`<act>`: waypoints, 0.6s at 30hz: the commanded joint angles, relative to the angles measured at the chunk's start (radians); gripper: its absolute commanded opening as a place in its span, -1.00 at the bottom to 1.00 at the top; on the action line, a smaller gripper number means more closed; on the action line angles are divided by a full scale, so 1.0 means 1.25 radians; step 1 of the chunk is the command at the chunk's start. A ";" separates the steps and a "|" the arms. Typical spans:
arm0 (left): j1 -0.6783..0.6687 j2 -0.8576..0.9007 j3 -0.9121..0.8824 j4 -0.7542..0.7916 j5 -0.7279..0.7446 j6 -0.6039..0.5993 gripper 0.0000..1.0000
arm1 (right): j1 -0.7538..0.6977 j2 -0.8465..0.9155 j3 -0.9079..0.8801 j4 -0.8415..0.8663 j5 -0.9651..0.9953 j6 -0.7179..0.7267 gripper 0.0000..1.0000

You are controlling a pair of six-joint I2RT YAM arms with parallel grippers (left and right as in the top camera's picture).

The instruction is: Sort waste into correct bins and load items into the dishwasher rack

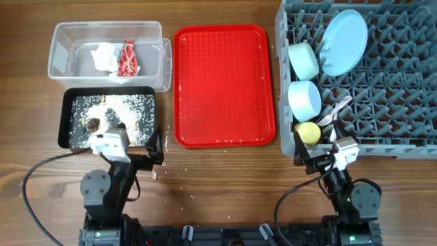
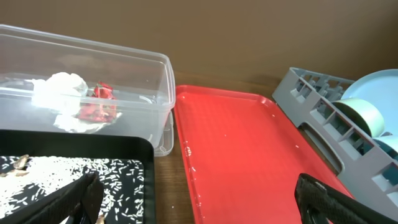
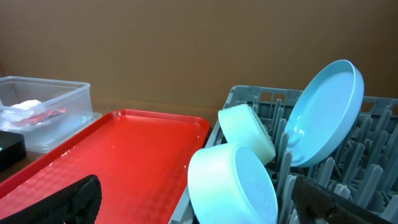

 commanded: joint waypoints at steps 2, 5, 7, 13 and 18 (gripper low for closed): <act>0.004 -0.073 -0.045 0.003 -0.027 0.016 1.00 | 0.004 -0.008 -0.002 0.004 -0.002 -0.008 1.00; 0.004 -0.109 -0.067 0.002 -0.036 0.016 1.00 | 0.004 -0.008 -0.002 0.004 -0.002 -0.007 0.99; 0.004 -0.136 -0.080 0.001 -0.037 0.016 1.00 | 0.004 -0.008 -0.002 0.004 -0.002 -0.007 0.99; 0.004 -0.210 -0.107 -0.011 -0.037 0.016 1.00 | 0.004 -0.008 -0.002 0.004 -0.002 -0.008 0.99; 0.004 -0.209 -0.107 -0.012 -0.034 0.015 1.00 | 0.004 -0.008 -0.002 0.004 -0.002 -0.008 1.00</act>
